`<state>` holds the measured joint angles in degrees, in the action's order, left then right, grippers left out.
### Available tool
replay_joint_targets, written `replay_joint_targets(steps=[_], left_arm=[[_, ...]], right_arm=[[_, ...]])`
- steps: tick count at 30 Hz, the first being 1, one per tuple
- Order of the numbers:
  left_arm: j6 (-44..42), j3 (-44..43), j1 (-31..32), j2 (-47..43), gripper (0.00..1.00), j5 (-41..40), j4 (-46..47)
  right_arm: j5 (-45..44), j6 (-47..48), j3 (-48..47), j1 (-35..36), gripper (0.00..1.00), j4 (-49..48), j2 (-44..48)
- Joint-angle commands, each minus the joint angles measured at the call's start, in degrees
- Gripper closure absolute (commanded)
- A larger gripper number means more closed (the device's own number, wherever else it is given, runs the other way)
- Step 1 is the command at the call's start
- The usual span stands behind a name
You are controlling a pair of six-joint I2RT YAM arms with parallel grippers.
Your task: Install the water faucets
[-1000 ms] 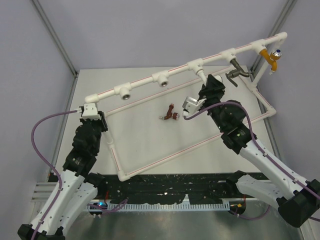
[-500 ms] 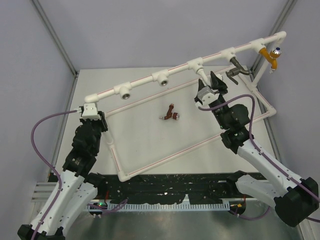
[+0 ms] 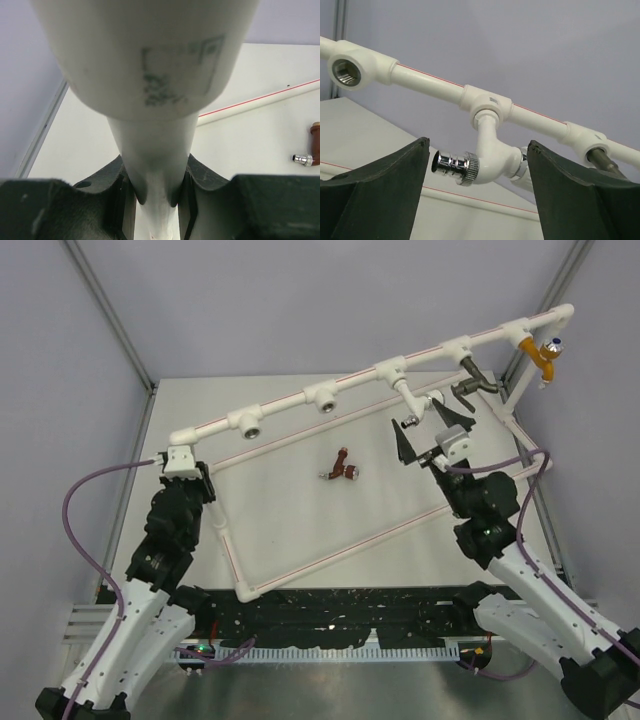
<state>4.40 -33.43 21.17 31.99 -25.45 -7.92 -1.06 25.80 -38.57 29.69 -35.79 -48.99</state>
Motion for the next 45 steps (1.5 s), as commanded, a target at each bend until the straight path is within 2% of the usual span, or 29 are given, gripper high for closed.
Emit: replay_joint_targets(steps=[1,3,9,13,18,21,22,24,25,26,28,31,35,36,40,45], left_arm=[[-3.9,-2.1,-0.3,2.3,1.00,-0.9,-1.7],[-2.5,-2.6,-1.1,3.7,1.00,-0.7,-1.7],[1.1,-7.1,-5.3,10.6,1.00,2.3,-0.8],[1.3,-12.9,-8.9,18.6,1.00,3.7,1.1],[1.1,-20.4,-14.1,29.7,0.99,5.2,2.9],[1.3,-25.3,-17.3,35.7,0.91,7.7,3.0],[1.1,-26.8,-17.9,37.5,0.85,8.2,2.7],[0.7,-29.3,-18.8,40.2,0.67,9.4,2.5],[0.3,-30.2,-18.9,41.0,0.57,9.6,2.1],[0.0,-30.7,-19.0,41.0,0.52,10.0,1.9],[-0.4,-30.7,-18.9,39.8,0.35,11.2,1.4],[-0.2,-28.6,-19.0,35.6,0.20,12.4,0.3],[2.2,-24.8,-18.9,26.7,0.11,14.9,-2.9],[3.0,-23.7,-18.9,24.0,0.01,15.8,-3.7],[6.7,-17.7,-19.0,12.8,0.01,17.6,-6.7],[8.6,-11.3,-18.9,-3.3,0.00,18.4,-13.3]], right_arm=[[2.3,-5.6,2.8,0.3,0.05,4.0,10.7],[1.4,-4.3,5.9,0.3,0.05,4.7,15.3],[-9.6,-7.2,18.4,0.3,0.04,1.3,29.6],[-16.3,-9.2,26.3,0.4,0.05,2.6,40.4],[-19.8,-11.1,33.8,0.3,0.05,2.3,52.0],[-24.3,-16.9,36.1,0.3,0.05,-1.5,56.0],[-24.4,-17.4,36.4,0.3,0.04,-1.6,57.9],[-24.3,-18.2,35.1,0.3,0.05,1.1,59.4],[-24.8,-19.9,33.8,0.3,0.05,4.6,59.1],[-24.7,-20.8,31.0,0.3,0.04,10.9,59.1],[-25.1,-22.2,27.3,0.3,0.05,17.1,59.1],[-27.4,-27.4,23.6,0.3,0.05,25.0,58.9],[-30.4,-29.2,17.6,0.3,0.05,35.4,56.0],[-30.5,-29.1,15.2,0.3,0.05,39.8,54.9],[-30.9,-26.4,10.3,0.3,0.05,45.7,49.4],[-33.9,-26.1,9.2,0.3,0.05,46.2,49.2]])
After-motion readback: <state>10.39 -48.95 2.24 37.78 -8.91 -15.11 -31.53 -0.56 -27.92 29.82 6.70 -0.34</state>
